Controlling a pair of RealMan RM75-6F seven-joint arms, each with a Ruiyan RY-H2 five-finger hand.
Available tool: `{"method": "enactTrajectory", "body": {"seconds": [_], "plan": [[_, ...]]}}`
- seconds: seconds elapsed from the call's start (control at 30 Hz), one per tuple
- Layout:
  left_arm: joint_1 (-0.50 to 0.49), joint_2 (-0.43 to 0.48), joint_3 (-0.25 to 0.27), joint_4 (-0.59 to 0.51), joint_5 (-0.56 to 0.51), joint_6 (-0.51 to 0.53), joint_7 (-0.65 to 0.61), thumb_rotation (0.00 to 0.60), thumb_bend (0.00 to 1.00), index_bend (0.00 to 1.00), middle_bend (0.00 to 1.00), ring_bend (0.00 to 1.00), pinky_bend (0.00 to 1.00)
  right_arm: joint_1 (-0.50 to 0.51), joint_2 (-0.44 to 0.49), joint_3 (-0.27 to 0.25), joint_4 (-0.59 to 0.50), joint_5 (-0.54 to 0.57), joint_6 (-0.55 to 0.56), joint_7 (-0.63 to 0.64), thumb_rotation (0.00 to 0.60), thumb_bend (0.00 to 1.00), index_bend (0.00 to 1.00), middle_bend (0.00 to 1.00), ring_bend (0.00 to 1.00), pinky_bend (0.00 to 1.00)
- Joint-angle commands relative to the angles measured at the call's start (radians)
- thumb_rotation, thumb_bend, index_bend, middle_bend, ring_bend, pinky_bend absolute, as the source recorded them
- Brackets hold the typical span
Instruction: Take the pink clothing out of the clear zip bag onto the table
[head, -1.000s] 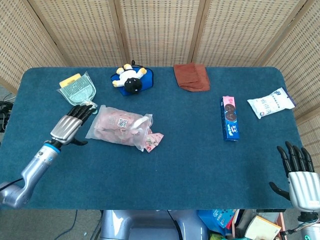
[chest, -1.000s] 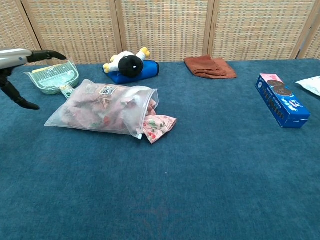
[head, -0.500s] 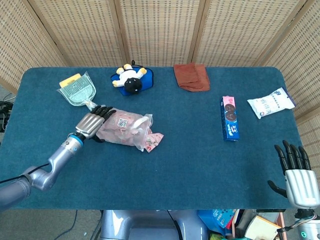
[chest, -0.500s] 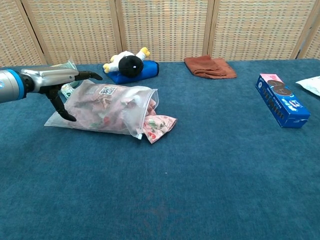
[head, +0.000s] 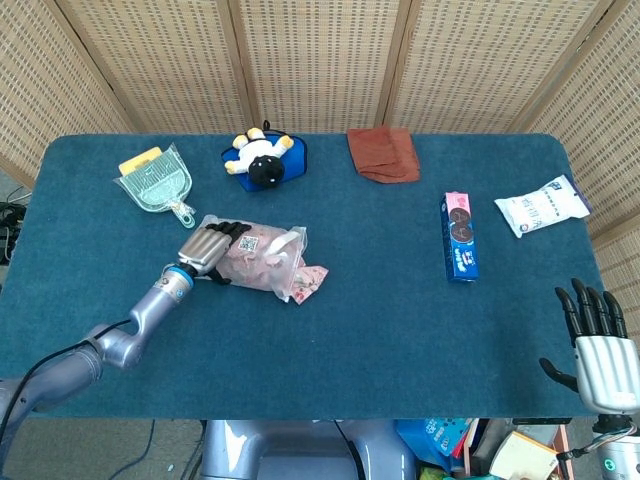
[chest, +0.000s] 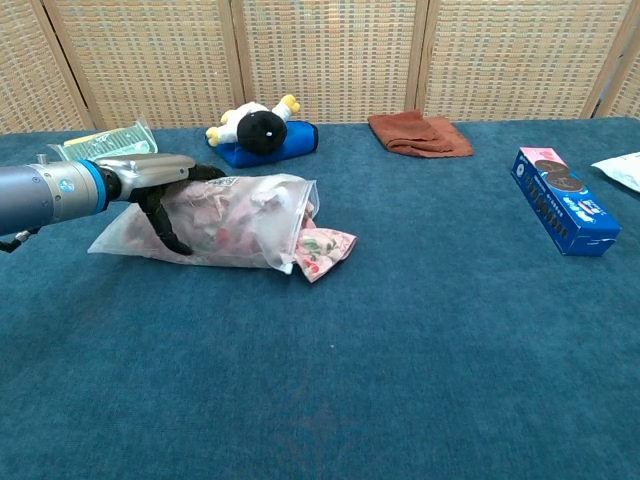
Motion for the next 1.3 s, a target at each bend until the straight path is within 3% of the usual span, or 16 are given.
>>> {"method": "enactTrajectory", "body": {"seconds": [0.03,0.3,0.43,0.57,0.73,0.87,1.03,1.3], "plan": [[0.009,-0.024,0.004,0.029,0.017,0.043,-0.072,0.600,0.30,0.57,0.61,0.54,0.59,0.000,0.000,-0.001,-0.001,0.001,-0.001,-0.001,0.600,0.00,0.00,0.00,0.00,0.00],[0.052,-0.038,0.020,0.040,0.123,0.279,-0.251,0.600,0.32,0.61,0.64,0.56,0.61,0.020,0.019,-0.016,-0.021,-0.010,-0.048,0.063,0.600,0.00,0.00,0.00,0.00,0.00],[0.077,-0.031,0.026,0.015,0.193,0.445,-0.379,0.600,0.32,0.61,0.64,0.56,0.61,0.066,0.089,-0.010,-0.044,-0.027,-0.115,0.235,0.600,0.00,0.02,0.00,0.00,0.00],[0.088,-0.042,0.029,-0.003,0.238,0.568,-0.475,0.600,0.32,0.62,0.64,0.56,0.61,0.121,0.180,0.015,-0.073,-0.040,-0.174,0.452,0.600,0.00,0.13,0.00,0.00,0.00],[0.072,-0.058,0.022,-0.033,0.248,0.596,-0.505,0.600,0.32,0.62,0.64,0.56,0.61,0.184,0.262,0.054,-0.113,-0.047,-0.223,0.632,0.600,0.00,0.24,0.00,0.00,0.00],[0.053,-0.085,0.007,-0.077,0.241,0.604,-0.509,0.600,0.32,0.62,0.64,0.56,0.61,0.243,0.313,0.086,-0.165,-0.051,-0.273,0.726,0.600,0.00,0.27,0.00,0.00,0.00],[0.031,-0.106,0.000,-0.132,0.237,0.594,-0.483,0.600,0.31,0.62,0.64,0.56,0.61,0.303,0.338,0.116,-0.239,-0.037,-0.332,0.713,0.600,0.00,0.27,0.00,0.00,0.00],[-0.007,-0.162,-0.030,-0.183,0.207,0.574,-0.445,0.600,0.32,0.62,0.64,0.56,0.61,0.414,0.344,0.172,-0.360,0.046,-0.451,0.590,0.600,0.00,0.27,0.00,0.00,0.00]]}}
